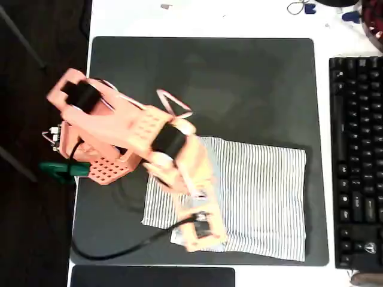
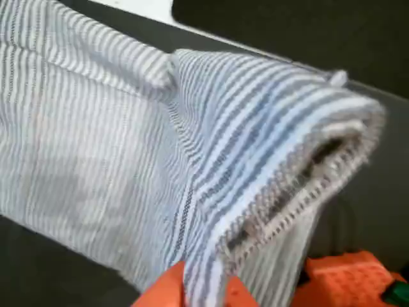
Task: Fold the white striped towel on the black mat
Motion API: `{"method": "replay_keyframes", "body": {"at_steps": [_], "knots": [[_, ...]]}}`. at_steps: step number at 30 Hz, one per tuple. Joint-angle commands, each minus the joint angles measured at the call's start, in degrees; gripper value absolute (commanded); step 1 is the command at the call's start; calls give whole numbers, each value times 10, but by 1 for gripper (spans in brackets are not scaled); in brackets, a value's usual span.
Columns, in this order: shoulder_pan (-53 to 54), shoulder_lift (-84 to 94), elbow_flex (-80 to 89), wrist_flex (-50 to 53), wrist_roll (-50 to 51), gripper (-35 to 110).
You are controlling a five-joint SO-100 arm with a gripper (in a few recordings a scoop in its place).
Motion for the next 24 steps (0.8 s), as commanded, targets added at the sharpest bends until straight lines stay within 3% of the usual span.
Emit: {"method": "replay_keyframes", "body": {"at_steps": [1, 13, 24], "knots": [[-39, -78, -98, 2, 31, 0], [-113, -429, -463, -5, 134, 0], [-117, -688, -691, -121, 169, 8]]}}
